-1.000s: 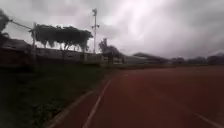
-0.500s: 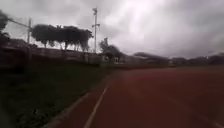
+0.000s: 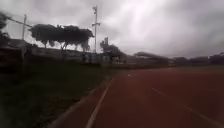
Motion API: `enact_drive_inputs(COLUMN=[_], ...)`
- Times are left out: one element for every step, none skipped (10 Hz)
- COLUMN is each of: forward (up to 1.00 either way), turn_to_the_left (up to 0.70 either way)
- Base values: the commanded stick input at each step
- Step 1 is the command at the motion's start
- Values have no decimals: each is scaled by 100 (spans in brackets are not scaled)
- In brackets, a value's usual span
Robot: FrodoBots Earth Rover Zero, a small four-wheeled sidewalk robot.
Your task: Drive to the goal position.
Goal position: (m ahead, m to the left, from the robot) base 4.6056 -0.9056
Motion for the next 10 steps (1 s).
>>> enact_drive_inputs(forward=[70, 70, 70, 70, 70, 70, 70, 70, 70, 70], turn_to_the_left=[0, 0, 0, 0, 0, 0, 0, 0, 0, -1])
